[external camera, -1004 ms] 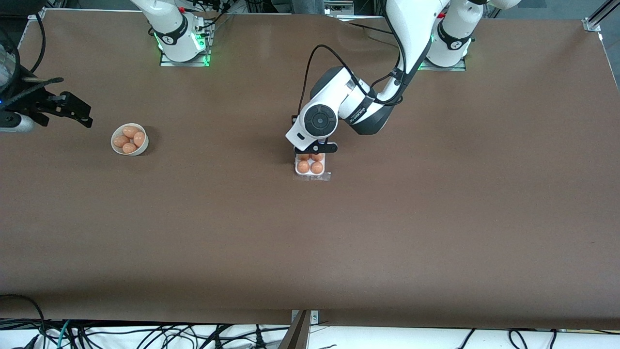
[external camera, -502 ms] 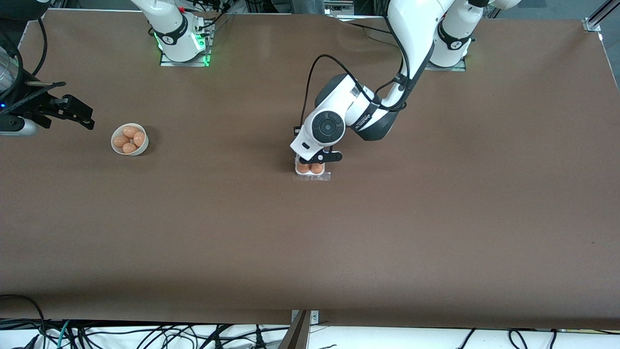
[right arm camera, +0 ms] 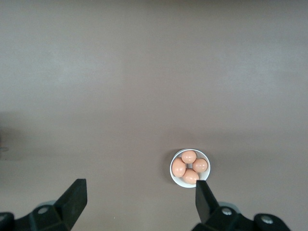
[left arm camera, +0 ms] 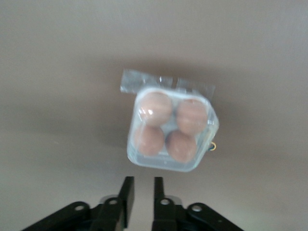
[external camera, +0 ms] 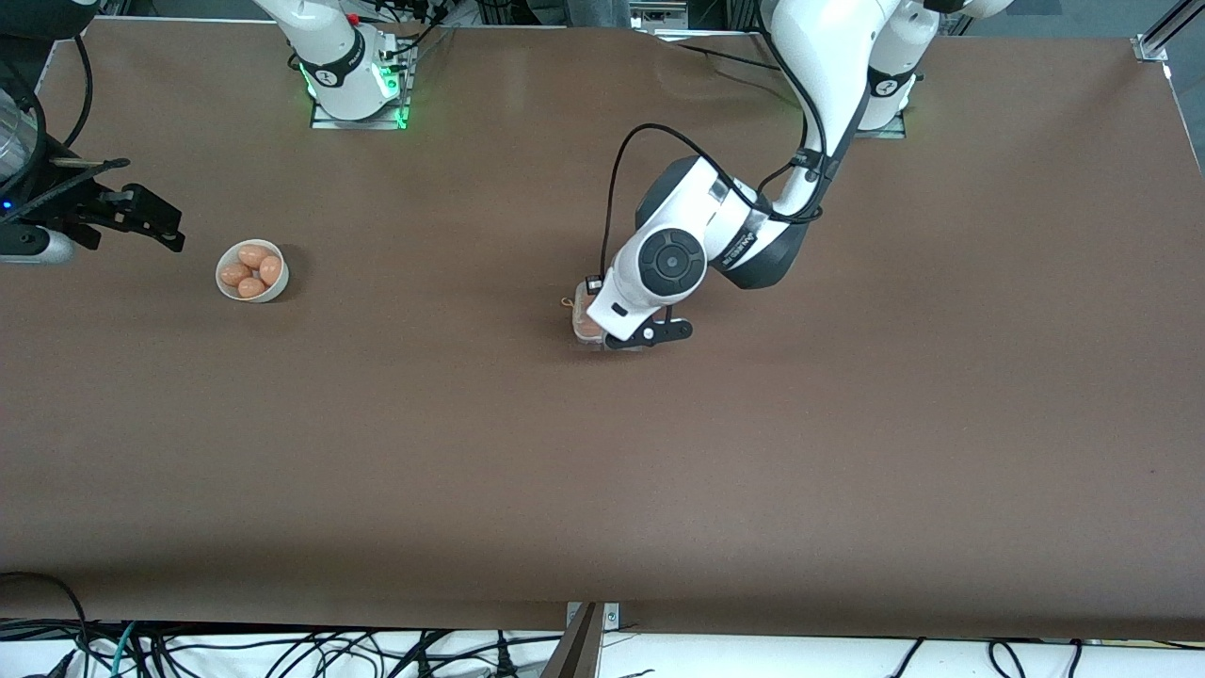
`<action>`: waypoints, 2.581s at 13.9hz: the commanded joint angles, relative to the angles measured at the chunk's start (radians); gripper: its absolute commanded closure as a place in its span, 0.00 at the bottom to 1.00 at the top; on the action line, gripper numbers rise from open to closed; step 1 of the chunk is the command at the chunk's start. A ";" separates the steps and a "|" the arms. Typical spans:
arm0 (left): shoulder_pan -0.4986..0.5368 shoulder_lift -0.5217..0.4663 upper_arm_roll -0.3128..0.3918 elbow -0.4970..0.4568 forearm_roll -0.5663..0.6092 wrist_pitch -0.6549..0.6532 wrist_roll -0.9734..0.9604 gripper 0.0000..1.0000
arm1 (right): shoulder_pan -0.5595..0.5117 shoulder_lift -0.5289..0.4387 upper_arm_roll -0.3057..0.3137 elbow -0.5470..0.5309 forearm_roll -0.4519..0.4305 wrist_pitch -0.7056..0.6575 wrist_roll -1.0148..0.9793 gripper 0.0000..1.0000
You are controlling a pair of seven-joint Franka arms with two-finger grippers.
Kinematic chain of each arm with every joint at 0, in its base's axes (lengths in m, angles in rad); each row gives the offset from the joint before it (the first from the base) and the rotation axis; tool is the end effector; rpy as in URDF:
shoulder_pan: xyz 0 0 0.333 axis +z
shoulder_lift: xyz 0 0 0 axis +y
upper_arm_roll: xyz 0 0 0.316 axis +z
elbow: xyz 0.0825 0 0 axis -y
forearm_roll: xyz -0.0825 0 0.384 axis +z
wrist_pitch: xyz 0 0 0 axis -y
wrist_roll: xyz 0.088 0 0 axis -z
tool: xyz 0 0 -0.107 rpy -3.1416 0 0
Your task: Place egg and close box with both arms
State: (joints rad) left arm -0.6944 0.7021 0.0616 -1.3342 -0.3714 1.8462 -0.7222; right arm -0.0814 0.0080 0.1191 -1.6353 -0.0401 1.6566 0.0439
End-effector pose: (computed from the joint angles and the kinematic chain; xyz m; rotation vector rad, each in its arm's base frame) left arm 0.5544 -0.4537 0.3050 2.9609 0.3186 -0.5066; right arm 0.5632 0.0170 0.5971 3.1030 -0.0047 0.0232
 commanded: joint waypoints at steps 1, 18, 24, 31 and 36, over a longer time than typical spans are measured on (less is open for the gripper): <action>-0.004 -0.036 0.073 0.020 0.076 -0.021 0.007 0.16 | -0.017 -0.002 0.016 0.011 0.016 -0.011 0.008 0.00; 0.380 -0.176 0.215 0.090 0.388 -0.117 0.527 0.00 | -0.017 -0.003 0.016 0.011 0.016 -0.011 0.008 0.00; 0.709 -0.271 -0.084 0.067 0.399 -0.120 0.521 0.00 | -0.017 -0.002 0.014 0.011 0.016 -0.011 0.008 0.00; 0.733 -0.476 -0.100 -0.206 0.399 -0.120 0.530 0.00 | -0.017 -0.002 0.014 0.011 0.016 -0.011 0.008 0.00; 0.727 -0.590 -0.100 -0.335 0.399 -0.125 0.564 0.00 | -0.018 -0.002 0.013 0.011 0.016 -0.009 0.007 0.00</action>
State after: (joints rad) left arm 0.0342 0.1829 -0.0385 -1.5911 -0.0081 1.7105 -0.2000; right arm -0.0836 0.0080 0.1212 -1.6349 -0.0395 1.6565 0.0439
